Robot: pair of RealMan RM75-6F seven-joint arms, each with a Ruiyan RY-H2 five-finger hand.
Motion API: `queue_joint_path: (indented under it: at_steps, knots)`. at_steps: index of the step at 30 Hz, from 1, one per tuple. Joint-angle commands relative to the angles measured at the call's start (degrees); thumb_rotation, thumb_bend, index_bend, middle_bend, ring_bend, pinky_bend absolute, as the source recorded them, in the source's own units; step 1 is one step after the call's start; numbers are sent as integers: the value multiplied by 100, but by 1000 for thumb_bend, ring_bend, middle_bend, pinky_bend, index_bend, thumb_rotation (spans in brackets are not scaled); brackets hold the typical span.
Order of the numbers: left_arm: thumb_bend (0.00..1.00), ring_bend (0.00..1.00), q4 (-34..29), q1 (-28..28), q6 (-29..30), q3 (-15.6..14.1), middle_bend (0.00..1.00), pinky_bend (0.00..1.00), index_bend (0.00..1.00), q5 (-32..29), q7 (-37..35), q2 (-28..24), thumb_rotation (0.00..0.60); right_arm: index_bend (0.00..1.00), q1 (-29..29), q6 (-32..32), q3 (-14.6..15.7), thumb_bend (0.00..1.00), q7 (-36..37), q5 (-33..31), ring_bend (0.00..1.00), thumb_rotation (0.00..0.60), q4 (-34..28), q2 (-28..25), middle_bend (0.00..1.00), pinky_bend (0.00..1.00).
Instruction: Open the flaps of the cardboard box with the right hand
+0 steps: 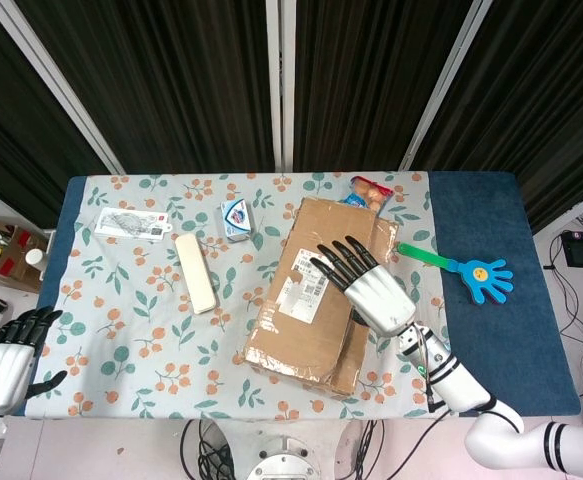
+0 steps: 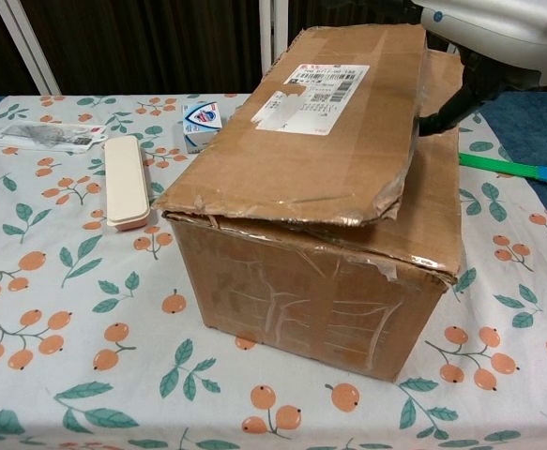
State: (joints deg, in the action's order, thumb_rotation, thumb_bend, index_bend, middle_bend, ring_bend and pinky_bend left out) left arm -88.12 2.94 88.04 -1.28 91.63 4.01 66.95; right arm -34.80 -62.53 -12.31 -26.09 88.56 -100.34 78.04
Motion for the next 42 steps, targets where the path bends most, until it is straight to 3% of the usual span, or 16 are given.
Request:
queue_joint_path:
  at_steps: [1,3,11,17,23,29,36,38,41,42]
  knots:
    - [0,139,4,-8,13,-2,135,232,144,4,1,-3,600,0,-125,-7,-104,264,-183,-25,0,600,-90,44,0,0]
    - [0,139,7,-21,32,1,135,232,144,-1,2,-15,600,0,-210,-38,-186,305,-268,1,0,600,-181,44,0,0]
    - [0,139,-27,-76,117,18,135,232,144,-28,-46,-144,600,0,-798,126,-712,306,-474,-258,0,600,-132,317,0,0]
    - [0,139,6,-115,137,5,135,232,144,-43,-102,-167,600,0,-1471,533,-1040,299,-887,-840,0,600,338,833,0,0]
    - [0,139,-12,-160,213,33,135,232,144,-75,-145,-300,600,0,-2036,488,-1266,300,-1132,-1186,0,600,988,1545,0,0]
    - [0,139,10,-227,272,34,135,232,144,-112,-232,-340,600,0,-2348,421,-1259,300,-926,-1281,0,600,1480,1939,0,0]
    - [0,139,107,-252,262,46,135,232,144,-155,-335,-320,600,0,-2232,209,-1068,303,-432,-1026,0,600,1289,1665,0,0]
    - [0,139,125,-241,235,49,135,232,144,-159,-357,-308,600,0,-2169,230,-1010,352,-199,-945,0,600,1070,1453,2,0]
    - [0,139,131,-207,185,51,135,232,144,-138,-375,-287,600,23,-2067,474,-899,609,190,-926,0,600,563,946,80,0]
    - [0,139,133,-195,172,52,135,232,144,-127,-385,-277,600,69,-2039,645,-848,739,338,-941,0,600,322,686,114,0]
